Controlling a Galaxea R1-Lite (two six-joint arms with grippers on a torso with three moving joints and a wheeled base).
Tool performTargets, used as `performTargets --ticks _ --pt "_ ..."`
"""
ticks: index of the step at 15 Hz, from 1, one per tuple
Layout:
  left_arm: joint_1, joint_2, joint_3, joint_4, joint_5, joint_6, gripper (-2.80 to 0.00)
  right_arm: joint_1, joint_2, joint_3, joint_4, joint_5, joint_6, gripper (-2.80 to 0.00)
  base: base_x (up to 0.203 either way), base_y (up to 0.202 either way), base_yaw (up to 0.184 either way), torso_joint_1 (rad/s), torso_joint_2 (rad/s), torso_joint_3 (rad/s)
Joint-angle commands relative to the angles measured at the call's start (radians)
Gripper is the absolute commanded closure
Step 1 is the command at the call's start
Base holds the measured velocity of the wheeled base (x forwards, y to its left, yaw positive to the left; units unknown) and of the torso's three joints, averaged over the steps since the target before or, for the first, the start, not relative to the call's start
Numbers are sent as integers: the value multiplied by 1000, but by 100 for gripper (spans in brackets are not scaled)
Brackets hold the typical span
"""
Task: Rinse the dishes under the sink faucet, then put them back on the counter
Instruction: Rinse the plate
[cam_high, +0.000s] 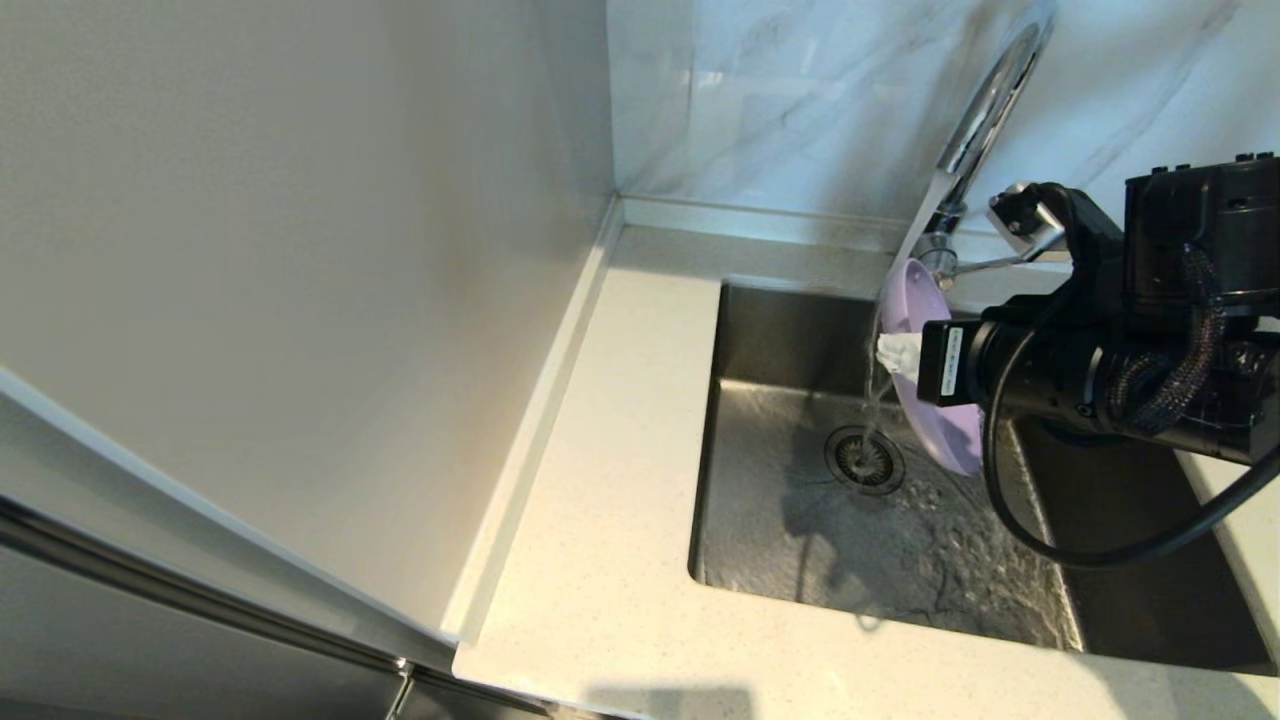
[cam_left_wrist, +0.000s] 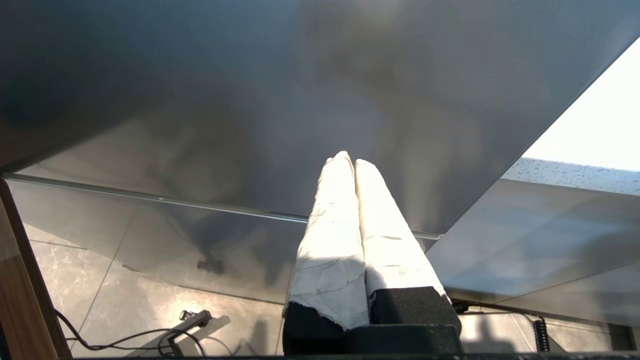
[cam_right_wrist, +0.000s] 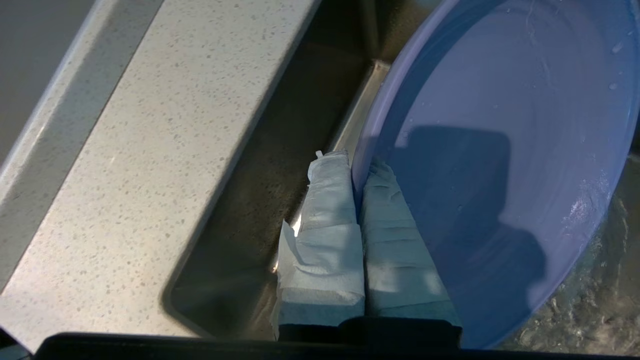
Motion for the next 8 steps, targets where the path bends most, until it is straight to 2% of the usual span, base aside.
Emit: performTargets --ticks 1,4,8 --pt "0 0 0 0 0 0 0 2 14 -6 -1 -12 2 0 0 0 0 0 0 0" --pt "0 0 0 0 0 0 0 3 56 -49 -1 -69 30 0 0 0 0 0 0 0" --pt "0 0 0 0 1 0 0 43 25 -35 2 -66 41 0 0 0 0 0 0 0"
